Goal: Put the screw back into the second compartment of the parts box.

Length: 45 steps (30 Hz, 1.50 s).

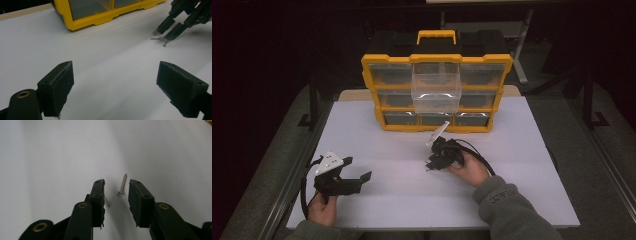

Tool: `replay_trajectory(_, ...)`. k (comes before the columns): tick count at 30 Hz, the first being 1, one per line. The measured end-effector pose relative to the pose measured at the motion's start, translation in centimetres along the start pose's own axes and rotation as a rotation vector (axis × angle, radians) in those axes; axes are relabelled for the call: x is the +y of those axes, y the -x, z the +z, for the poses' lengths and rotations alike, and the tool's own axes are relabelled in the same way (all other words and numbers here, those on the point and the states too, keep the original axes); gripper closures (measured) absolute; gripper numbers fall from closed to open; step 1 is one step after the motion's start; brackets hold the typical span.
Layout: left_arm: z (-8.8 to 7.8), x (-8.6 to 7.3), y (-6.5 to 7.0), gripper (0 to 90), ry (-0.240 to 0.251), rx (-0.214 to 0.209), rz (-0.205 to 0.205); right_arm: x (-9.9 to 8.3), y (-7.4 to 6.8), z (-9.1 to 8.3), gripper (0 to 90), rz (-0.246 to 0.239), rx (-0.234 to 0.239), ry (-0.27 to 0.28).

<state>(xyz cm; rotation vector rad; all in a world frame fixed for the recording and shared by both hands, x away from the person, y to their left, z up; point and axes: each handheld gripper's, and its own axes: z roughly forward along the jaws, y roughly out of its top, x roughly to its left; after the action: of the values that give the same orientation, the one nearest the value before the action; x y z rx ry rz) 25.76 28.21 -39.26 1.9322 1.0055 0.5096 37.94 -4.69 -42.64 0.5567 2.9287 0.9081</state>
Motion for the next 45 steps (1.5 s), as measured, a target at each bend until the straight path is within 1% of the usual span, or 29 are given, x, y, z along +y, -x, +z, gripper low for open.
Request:
replay_trajectory(1, 0.0, 0.0, 0.0, 13.9, 0.008, 0.001, 0.000, 0.2, -0.1, 0.2, 67.1, 0.014, -0.011, -0.007)
replay_trajectory(2, -0.1, 0.0, -0.1, 13.9, 0.007, 0.001, 0.000, 0.3, 0.0, 0.4, 68.2, -0.003, -0.023, -0.010)
replay_trajectory(3, -0.1, 0.0, -0.1, 13.9, 0.013, 0.002, -0.006, 0.4, 0.0, 0.6, 69.7, 0.000, -0.031, -0.016)
replay_trajectory(4, -0.1, 0.0, -0.1, 13.9, 0.012, 0.002, -0.006, 0.5, 0.0, 0.7, 70.8, 0.008, -0.032, -0.016)
replay_trajectory(6, -0.1, 0.0, -0.1, 13.9, 0.009, 0.001, -0.001, 0.5, 0.1, 0.9, 73.6, 0.000, -0.040, -0.031)
replay_trajectory(8, -0.1, 0.0, -0.1, 13.9, 0.009, -0.001, -0.002, 0.5, 0.0, 1.0, 77.0, -0.009, -0.056, -0.029)
replay_trajectory(12, -0.1, 0.0, -0.1, 13.9, 0.014, 0.003, -0.006, 0.4, -0.1, 1.0, 83.8, 0.010, -0.062, -0.029)
replay_trajectory(18, -0.1, 0.0, 0.0, 13.9, 0.019, 0.003, -0.008, 0.4, -0.2, 1.0, 84.8, 0.008, -0.064, -0.029)
replay_trajectory(20, -0.1, 0.0, 0.0, 13.9, 0.022, 0.004, -0.010, 0.3, -0.2, 1.0, 84.8, 0.015, -0.069, -0.023)
replay_trajectory(22, -0.2, 0.0, -0.1, 13.9, 0.015, 0.006, -0.005, 0.2, -0.1, 0.9, 84.9, 0.020, -0.062, -0.015)
replay_trajectory(23, -0.3, 0.0, -0.1, 13.9, 0.012, 0.008, -0.005, 0.1, -0.2, 0.9, 84.9, 0.027, -0.067, -0.016)
replay_trajectory(25, -0.3, 0.0, -0.1, 13.9, 0.013, 0.007, -0.003, 0.0, -0.1, 0.8, 85.0, 0.025, -0.062, -0.011)
replay_trajectory(29, -0.2, 0.0, -0.1, 13.9, 0.020, 0.004, -0.006, -0.5, -0.1, 0.5, 85.0, 0.041, -0.046, -0.001)
replay_trajectory(33, -0.1, 0.0, 0.0, 13.9, 0.021, 0.004, -0.009, -1.1, -0.1, -0.1, 85.1, 0.059, -0.052, 0.010)
replay_trajectory(39, -0.1, 0.0, 0.0, 13.9, 0.020, 0.003, -0.009, -1.8, -0.2, -1.1, 85.1, 0.064, -0.038, 0.021)
replay_trajectory(41, -0.1, 0.0, 0.0, 14.0, 0.021, 0.003, -0.009, -2.1, -0.1, -1.5, 85.1, 0.056, -0.037, 0.027)
replay_trajectory(42, -0.1, 0.0, 0.0, 13.9, 0.019, 0.003, -0.007, -2.3, 0.1, -1.6, 85.1, 0.037, -0.039, 0.043)
replay_trajectory(43, -0.2, 0.1, 0.0, 13.9, 0.014, 0.004, -0.007, -2.5, -0.1, -2.0, 85.1, 0.065, -0.037, 0.028)
replay_trajectory(44, -0.2, 0.1, 0.0, 13.9, 0.010, 0.005, -0.004, -2.7, 0.0, -2.2, 85.0, 0.063, -0.037, 0.030)
replay_trajectory(45, -0.2, 0.1, 0.0, 13.9, 0.012, 0.004, -0.004, -2.8, 0.1, -2.4, 85.1, 0.059, -0.040, 0.043)
